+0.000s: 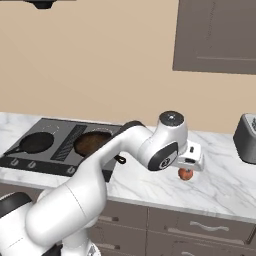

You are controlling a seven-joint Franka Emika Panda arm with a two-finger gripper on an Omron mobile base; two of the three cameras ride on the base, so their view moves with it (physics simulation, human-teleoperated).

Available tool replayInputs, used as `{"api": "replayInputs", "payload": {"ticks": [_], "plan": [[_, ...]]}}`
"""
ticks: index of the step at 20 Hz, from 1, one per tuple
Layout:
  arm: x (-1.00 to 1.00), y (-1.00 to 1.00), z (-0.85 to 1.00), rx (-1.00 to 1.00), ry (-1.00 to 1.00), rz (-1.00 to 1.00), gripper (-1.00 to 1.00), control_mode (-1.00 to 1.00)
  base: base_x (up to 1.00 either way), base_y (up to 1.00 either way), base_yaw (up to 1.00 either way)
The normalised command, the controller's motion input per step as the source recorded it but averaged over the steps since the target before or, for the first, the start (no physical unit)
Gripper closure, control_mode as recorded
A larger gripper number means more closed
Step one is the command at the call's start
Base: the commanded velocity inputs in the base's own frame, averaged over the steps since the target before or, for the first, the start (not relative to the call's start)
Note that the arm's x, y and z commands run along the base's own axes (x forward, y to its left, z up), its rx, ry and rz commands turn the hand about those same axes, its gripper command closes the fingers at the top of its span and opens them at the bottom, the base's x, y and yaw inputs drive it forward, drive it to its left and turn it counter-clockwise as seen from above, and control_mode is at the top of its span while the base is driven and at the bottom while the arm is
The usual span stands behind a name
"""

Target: Place both pans onto different burners. Then place the onion and the chicken drumstick on different pans.

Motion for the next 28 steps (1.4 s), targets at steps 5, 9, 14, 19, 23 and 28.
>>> {"api": "replayInputs", "payload": {"ticks": [5,9,14,19,23,28], "plan": [[0.00,0.00,0.00,0.00,0.00,0.00,-1.00,1.00,0.21,-0.01,0.00],[0.37,0.00,-0.13,0.00,0.00,0.00,-1.00,-1.00,0.00,0.00,0.00],[0.56,0.02,-0.20,0.00,0.00,0.00,-1.00,-1.00,0.00,0.00,0.00],[0.40,0.00,-0.31,0.00,0.00,0.00,-1.00,-1.00,0.00,0.00,0.00],[0.24,0.00,-0.30,0.00,0.00,0.00,-1.00,-1.00,0.00,0.00,0.00],[0.19,-0.03,-0.30,0.00,0.01,0.00,-1.00,-1.00,0.00,0.00,0.00]]}}
